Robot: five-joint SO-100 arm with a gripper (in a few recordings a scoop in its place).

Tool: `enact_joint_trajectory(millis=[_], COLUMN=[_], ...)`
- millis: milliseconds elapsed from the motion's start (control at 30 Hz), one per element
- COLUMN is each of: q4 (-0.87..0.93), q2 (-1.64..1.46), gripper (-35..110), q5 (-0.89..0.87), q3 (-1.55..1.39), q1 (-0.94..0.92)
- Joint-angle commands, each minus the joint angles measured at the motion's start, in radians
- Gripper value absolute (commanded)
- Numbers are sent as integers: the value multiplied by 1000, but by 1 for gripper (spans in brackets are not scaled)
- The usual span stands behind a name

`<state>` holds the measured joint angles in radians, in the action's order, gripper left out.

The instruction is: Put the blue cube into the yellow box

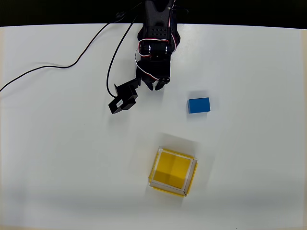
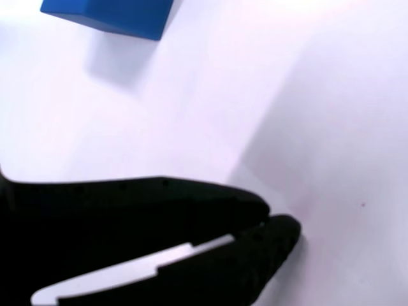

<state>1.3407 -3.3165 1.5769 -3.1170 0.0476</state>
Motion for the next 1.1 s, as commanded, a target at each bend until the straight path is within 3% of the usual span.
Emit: enact_joint_trajectory(millis=[0, 233, 433, 600, 1067], q4=[6, 9, -57, -155, -193], q2=[-29, -29, 9, 181, 635], gripper=[2, 3, 10, 20, 43], q5=[-67, -44, 132, 204, 385], q3=[-28, -28, 5, 215, 764], q1=[18, 20, 2, 20, 127])
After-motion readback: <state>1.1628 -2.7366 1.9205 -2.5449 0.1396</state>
